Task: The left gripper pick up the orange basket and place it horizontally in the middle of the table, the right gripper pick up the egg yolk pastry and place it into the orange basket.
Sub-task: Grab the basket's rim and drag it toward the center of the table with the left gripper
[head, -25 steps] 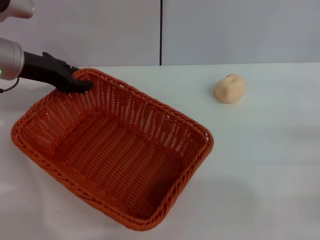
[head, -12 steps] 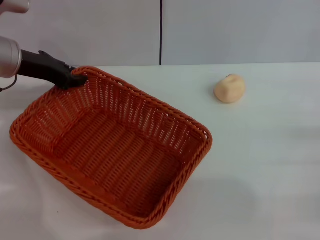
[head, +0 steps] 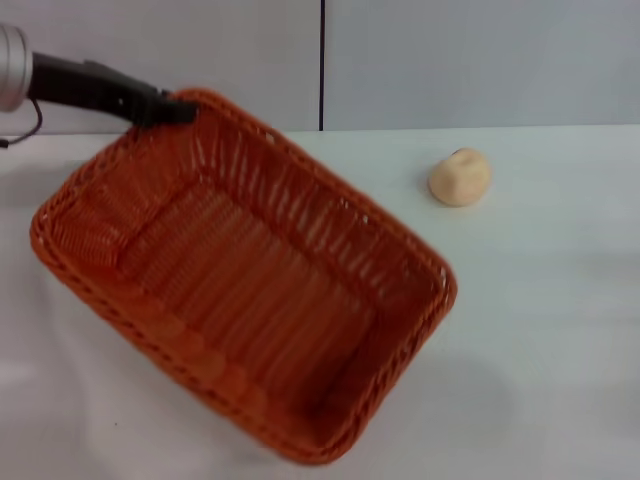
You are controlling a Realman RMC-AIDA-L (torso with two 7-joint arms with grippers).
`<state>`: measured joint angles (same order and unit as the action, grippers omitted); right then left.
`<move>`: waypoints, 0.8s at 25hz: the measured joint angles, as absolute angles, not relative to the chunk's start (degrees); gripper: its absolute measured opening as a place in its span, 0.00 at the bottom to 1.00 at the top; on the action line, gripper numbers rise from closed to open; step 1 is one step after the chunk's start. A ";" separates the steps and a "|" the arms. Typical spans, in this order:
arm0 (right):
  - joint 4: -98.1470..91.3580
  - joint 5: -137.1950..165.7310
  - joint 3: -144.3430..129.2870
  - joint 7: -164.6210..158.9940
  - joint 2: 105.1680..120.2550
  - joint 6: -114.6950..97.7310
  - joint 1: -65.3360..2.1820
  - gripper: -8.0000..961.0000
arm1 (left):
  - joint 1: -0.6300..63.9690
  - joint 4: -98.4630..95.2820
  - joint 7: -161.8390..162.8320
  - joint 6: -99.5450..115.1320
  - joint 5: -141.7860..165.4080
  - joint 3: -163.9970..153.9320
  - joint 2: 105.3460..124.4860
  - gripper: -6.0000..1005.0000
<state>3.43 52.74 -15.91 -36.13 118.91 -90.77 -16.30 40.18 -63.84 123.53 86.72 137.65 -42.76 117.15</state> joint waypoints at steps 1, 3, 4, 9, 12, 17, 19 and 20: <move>3.41 52.74 -15.91 -36.12 118.91 -90.52 -16.37 0.52 | 40.08 -64.75 125.14 87.09 137.22 -42.75 117.21 0.20; 3.41 52.74 -15.91 -36.12 118.91 -90.22 -16.50 0.52 | 40.02 -66.03 127.63 87.85 136.73 -42.74 117.31 0.20; 3.40 52.74 -15.91 -36.12 118.89 -90.12 -16.53 0.52 | 40.00 -66.72 129.05 88.14 136.59 -42.73 117.38 0.20; 3.40 52.74 -15.91 -36.12 118.83 -89.58 -16.85 0.52 | 39.88 -67.37 133.74 88.19 136.41 -42.64 117.53 0.20; 3.34 52.74 -15.90 -36.12 118.82 -88.84 -17.13 0.52 | 39.00 -67.05 137.58 88.10 135.66 -42.01 117.72 0.20; 3.25 52.74 -15.89 -36.12 118.82 -88.25 -17.40 0.52 | 35.37 -65.27 139.76 87.82 130.96 -42.30 117.91 0.20; 3.11 52.74 -15.83 -36.12 118.83 -87.68 -17.61 0.52 | 33.68 -64.90 139.84 87.70 128.99 -42.38 117.94 0.20; 2.96 52.73 -15.81 -36.12 118.82 -87.39 -17.72 0.52 | 32.56 -64.79 139.99 87.70 127.87 -42.44 117.94 0.20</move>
<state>2.96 52.73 -15.81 -36.12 118.82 -87.39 -17.72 32.56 -64.79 139.99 87.70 127.87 -42.44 117.94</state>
